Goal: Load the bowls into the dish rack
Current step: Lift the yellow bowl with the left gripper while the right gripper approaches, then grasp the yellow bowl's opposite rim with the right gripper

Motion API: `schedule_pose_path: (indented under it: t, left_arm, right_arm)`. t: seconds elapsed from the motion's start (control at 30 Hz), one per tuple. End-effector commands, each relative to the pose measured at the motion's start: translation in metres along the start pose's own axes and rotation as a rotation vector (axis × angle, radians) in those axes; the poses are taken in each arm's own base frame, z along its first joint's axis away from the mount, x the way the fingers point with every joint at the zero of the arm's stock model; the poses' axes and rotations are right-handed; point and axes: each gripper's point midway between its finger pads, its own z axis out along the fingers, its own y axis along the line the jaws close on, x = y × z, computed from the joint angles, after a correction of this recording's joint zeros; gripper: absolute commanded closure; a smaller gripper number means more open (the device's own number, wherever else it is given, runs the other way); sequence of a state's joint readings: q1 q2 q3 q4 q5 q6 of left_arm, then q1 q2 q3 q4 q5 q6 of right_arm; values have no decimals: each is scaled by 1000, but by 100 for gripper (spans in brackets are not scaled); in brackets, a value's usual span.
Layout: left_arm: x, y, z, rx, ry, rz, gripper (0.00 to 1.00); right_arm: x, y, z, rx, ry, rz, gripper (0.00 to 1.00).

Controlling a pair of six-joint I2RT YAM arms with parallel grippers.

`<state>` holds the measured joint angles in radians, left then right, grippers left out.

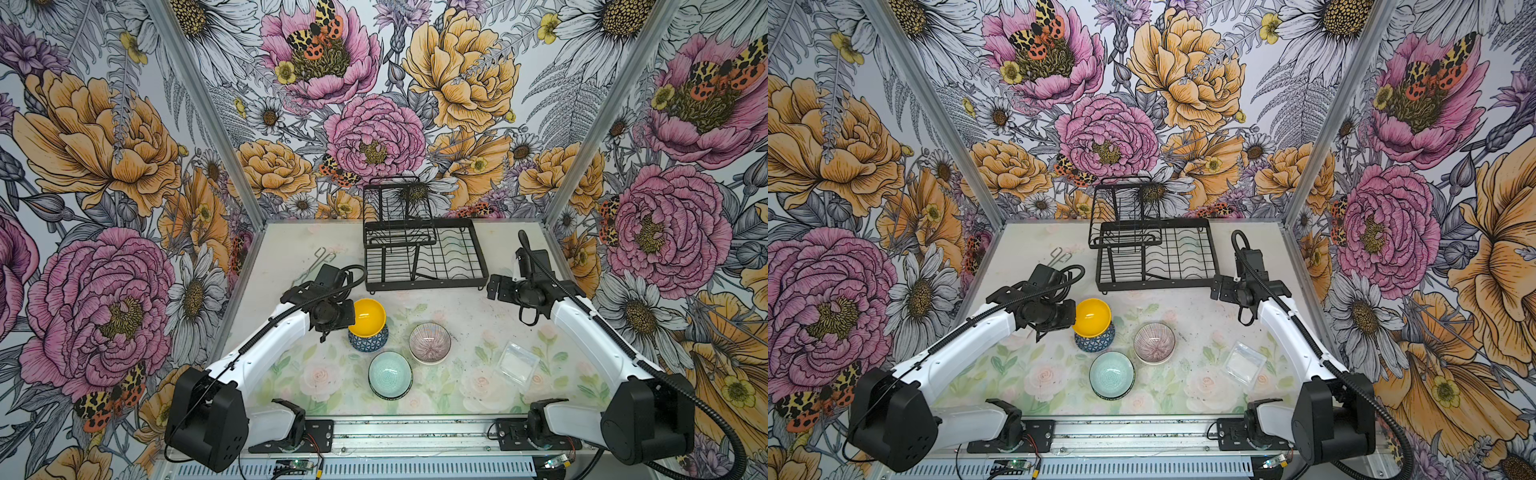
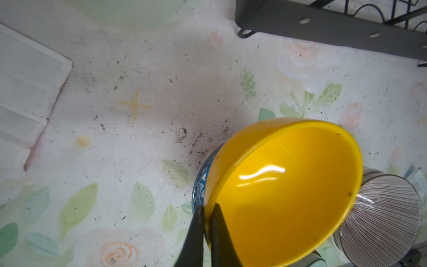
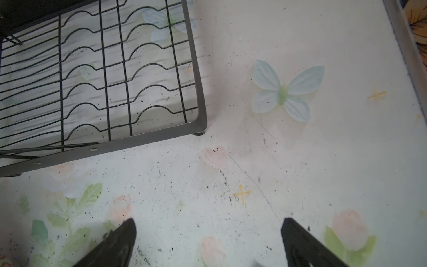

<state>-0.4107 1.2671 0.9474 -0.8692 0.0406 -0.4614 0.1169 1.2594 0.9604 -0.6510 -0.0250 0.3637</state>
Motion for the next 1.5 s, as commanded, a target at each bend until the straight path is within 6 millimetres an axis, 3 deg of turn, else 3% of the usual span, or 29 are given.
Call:
schedule_pose_path:
  t: [0.0, 0.13, 0.3, 0.5, 0.63, 1.03, 1.2, 1.47]
  left_arm:
    - [-34, -16, -28, -3, -153, 46, 100]
    - [-51, -43, -46, 24, -218, 100, 100]
    - [-58, -84, -58, 81, -245, 186, 100]
    - [-58, -113, -58, 77, -260, 263, 100]
    - [-61, -128, -54, 62, -269, 301, 100]
    - [-71, -168, -41, 61, -274, 372, 100]
    - [-72, -176, -39, 52, -288, 389, 100]
    - [-71, -184, -35, 70, -292, 390, 100]
  right_arm:
    - [-18, 28, -19, -130, -61, -59, 1]
    - [-27, 54, -36, -245, -87, -106, 1]
    - [-33, 90, -62, -391, -115, -162, 1]
    - [-26, 129, -82, -500, -115, -244, 1]
    - [-17, 152, -81, -527, -95, -296, 4]
    - [-12, 171, -56, -524, -69, -272, 23]
    - [-8, 177, -44, -531, -53, -254, 33]
    - [-3, 186, -31, -553, -28, -254, 40]
